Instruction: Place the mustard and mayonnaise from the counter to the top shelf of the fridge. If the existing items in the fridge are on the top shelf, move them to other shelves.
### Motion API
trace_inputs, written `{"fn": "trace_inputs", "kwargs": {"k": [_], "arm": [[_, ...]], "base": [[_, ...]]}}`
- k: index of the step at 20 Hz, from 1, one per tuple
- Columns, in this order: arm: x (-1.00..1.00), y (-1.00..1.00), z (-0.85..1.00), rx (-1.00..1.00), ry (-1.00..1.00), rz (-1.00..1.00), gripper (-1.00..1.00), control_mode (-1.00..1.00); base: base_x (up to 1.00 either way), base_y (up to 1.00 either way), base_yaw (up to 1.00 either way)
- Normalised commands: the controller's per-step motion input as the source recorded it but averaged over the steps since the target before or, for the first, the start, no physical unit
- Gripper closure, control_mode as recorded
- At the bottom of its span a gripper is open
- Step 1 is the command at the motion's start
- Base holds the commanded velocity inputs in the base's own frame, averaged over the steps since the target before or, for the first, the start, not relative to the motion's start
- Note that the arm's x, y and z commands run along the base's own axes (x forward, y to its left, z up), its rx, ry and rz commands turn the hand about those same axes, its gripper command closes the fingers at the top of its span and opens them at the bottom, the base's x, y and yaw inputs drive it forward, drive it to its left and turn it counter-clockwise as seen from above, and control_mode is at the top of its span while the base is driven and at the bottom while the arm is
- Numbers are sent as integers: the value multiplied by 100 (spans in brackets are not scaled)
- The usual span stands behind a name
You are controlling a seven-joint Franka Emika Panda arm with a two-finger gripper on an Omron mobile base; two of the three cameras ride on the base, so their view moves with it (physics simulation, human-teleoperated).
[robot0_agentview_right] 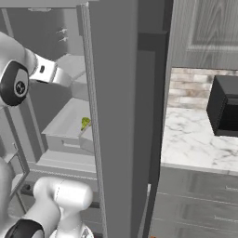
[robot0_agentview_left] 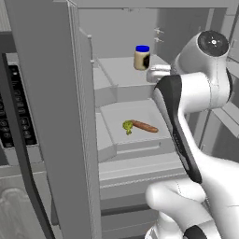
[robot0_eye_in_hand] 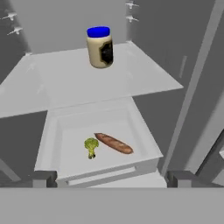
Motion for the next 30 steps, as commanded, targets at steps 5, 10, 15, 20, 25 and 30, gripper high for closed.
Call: {"fn": "trace_inputs", "kwargs": {"k": [5, 10, 15, 20, 25, 30], "arm": [[-16, 6, -1, 4, 0, 0, -100, -100], [-55, 11, -7, 0, 0, 2, -100, -100], [-20, 3, -3, 0, 0, 1, -100, 100], [0, 0, 0, 0, 0, 0, -100, 100], [0, 0, 0, 0, 0, 0, -100, 100], [0, 0, 0, 0, 0, 0, -100, 100]], "base": [[0, 0, 0], [0, 0, 0], [-80, 2, 4], [-100, -13, 1], [-100, -69, -4], [-63, -100, -20]]}}
